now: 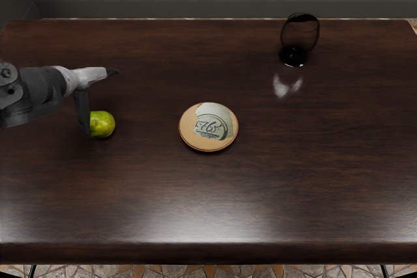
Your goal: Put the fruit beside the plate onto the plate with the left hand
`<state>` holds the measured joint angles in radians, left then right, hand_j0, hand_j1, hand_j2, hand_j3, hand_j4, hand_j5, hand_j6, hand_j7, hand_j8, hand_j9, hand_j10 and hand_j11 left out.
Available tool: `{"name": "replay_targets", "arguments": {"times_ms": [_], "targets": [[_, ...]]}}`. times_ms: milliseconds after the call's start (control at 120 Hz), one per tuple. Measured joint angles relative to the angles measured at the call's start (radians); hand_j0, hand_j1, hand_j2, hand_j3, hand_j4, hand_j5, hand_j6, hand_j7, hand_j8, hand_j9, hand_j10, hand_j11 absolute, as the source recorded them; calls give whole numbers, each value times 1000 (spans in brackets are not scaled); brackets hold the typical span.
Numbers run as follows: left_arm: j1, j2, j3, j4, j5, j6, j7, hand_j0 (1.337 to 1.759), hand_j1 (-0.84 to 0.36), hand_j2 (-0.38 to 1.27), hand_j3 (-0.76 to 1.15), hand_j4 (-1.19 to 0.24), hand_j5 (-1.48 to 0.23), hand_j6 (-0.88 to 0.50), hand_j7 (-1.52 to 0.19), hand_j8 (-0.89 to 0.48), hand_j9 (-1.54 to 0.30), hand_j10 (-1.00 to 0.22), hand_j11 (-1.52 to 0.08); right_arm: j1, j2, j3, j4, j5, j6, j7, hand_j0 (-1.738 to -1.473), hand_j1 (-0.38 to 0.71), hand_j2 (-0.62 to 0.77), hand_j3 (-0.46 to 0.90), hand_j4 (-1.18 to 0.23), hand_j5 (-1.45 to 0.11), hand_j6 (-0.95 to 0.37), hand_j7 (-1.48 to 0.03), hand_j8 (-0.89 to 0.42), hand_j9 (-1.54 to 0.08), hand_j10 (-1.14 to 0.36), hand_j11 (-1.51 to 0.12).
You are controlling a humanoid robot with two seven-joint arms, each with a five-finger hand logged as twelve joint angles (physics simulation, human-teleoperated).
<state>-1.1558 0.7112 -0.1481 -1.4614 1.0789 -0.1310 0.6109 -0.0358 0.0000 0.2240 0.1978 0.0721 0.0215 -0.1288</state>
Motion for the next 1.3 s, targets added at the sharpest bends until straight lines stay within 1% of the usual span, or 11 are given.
{"name": "replay_targets", "arguments": {"times_ms": [75, 192, 500, 592, 933, 1167, 1300], "targets": [[37, -14, 16, -3, 58, 37, 0, 1658, 349, 2, 0, -4, -1, -6, 0, -5, 0, -4, 0, 0, 0, 0, 0, 0, 0, 0, -1658, -317, -5, 0, -26, -34, -26, -34, -26, -34, -26, -34], [63, -31, 27, -1, 114, 75, 0, 1658, 349, 2, 0, -5, -1, -6, 0, -6, 0, -4, 0, 0, 0, 0, 0, 0, 0, 0, -1658, -317, -5, 0, -26, -34, -26, -34, -26, -34, -26, -34], [80, -51, 65, 15, 153, 153, 0, 1658, 332, 6, 0, -20, -21, -21, -20, -21, -20, -19, -20, -1, 0, 0, 0, 0, 0, 0, -1658, -318, -5, 0, -26, -34, -26, -34, -26, -34, -26, -34], [100, -72, 72, 25, 153, 162, 0, 1658, 277, 15, 0, -66, -81, -68, -81, -68, -80, -66, -80, -1, 0, 0, 0, 0, 0, 0, -1658, -318, -5, 0, -26, -34, -26, -34, -26, -34, -26, -34], [100, -82, 76, 49, 148, 177, 0, 1658, 65, 51, 0, -243, -311, -245, -311, -245, -310, -243, -310, 0, 0, 0, 0, 0, 0, 0, -1658, -317, -5, 0, -26, -34, -26, -34, -26, -34, -26, -34], [103, -70, 77, 51, 152, 183, 0, 1658, -8, 68, 0, -302, -387, -303, -387, -302, -386, -301, -386, -1, 0, 0, 0, 0, 0, 0, -1658, -317, -5, 0, -27, -35, -27, -35, -27, -35, -27, -35], [105, -65, 77, 51, 153, 184, 0, 1658, -25, 71, 0, -318, -411, -320, -410, -319, -410, -318, -410, -1, 0, 0, 0, 0, 0, 0, -1658, -317, -5, 0, -26, -34, -26, -34, -26, -34, -26, -34]]}}
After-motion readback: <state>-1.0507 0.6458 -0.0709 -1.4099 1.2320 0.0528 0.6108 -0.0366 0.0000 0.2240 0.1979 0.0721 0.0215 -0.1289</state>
